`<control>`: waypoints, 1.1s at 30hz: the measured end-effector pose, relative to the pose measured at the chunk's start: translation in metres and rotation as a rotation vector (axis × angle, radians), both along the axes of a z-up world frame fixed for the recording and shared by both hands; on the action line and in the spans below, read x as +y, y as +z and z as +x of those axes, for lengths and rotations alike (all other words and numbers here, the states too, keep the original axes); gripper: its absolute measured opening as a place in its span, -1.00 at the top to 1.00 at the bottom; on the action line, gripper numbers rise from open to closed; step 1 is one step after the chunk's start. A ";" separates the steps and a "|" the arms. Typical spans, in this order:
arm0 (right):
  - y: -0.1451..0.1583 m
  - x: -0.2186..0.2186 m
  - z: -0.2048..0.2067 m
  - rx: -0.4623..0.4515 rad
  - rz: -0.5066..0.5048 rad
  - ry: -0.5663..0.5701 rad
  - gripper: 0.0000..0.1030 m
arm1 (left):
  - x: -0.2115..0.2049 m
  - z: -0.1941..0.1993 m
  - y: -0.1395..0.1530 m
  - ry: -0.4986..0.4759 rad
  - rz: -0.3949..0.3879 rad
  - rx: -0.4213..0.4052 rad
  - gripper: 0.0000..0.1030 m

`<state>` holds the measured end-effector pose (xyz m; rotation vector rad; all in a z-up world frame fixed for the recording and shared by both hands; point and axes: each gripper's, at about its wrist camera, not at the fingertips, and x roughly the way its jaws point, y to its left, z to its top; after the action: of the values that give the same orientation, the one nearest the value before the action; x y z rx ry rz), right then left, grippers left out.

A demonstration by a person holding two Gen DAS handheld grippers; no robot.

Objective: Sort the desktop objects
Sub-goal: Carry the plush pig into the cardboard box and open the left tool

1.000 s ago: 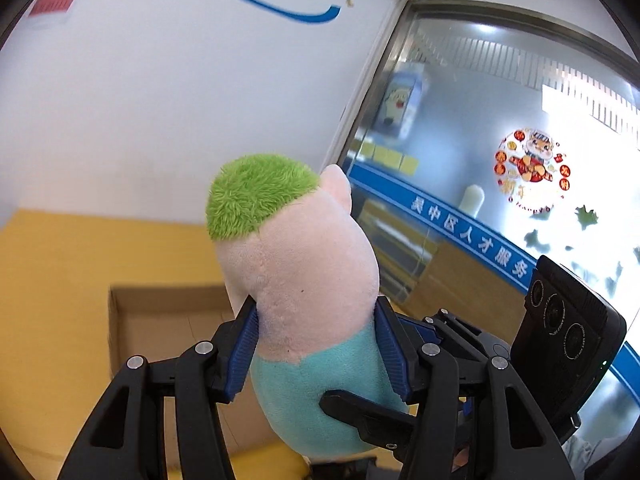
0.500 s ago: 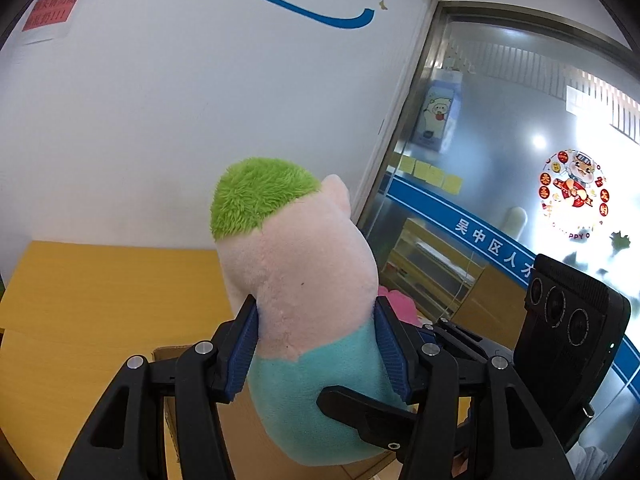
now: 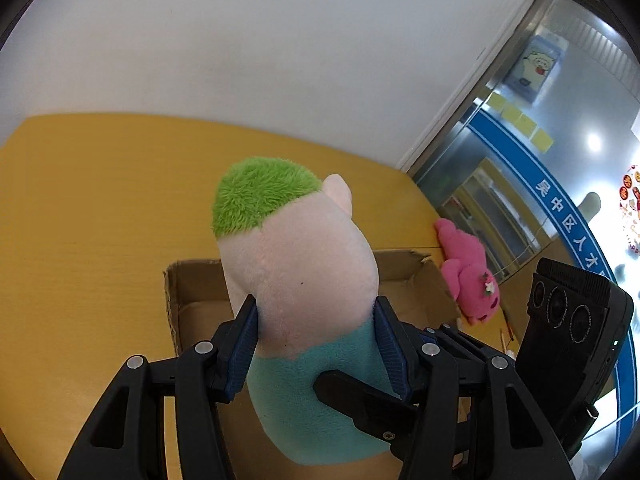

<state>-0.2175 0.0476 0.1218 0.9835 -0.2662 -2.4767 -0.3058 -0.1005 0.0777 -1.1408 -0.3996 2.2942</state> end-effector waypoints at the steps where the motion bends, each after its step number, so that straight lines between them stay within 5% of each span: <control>1: -0.017 -0.001 -0.007 -0.037 -0.007 -0.003 -0.46 | 0.000 -0.006 -0.015 0.001 -0.005 -0.029 -0.15; 4: -0.061 -0.002 -0.026 -0.139 -0.021 -0.009 -0.46 | 0.002 -0.016 -0.059 0.000 -0.031 -0.112 -0.15; 8: -0.105 -0.004 -0.036 -0.242 -0.041 -0.003 -0.46 | -0.001 -0.018 -0.077 0.017 -0.023 -0.138 -0.17; 17: -0.097 -0.031 -0.033 -0.284 -0.076 0.096 -0.58 | -0.019 -0.012 -0.066 0.115 -0.050 -0.159 -0.43; 22: -0.084 -0.012 -0.023 -0.266 -0.130 0.110 -0.58 | -0.029 0.000 -0.057 0.124 -0.056 -0.138 -0.46; 26: -0.092 -0.026 -0.031 -0.300 -0.043 0.132 -0.57 | -0.039 0.010 -0.052 0.144 -0.021 -0.138 -0.46; 29: -0.106 -0.028 -0.028 -0.347 -0.086 0.166 -0.55 | -0.036 0.027 -0.039 0.146 -0.070 -0.085 -0.46; 33: -0.090 -0.030 -0.013 -0.305 -0.054 0.221 -0.54 | -0.036 0.062 -0.018 0.123 -0.057 -0.020 -0.46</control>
<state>-0.2308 0.0174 0.0321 1.2927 -0.3020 -2.1079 -0.2436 -0.1364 0.0602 -1.1987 -0.4252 2.4156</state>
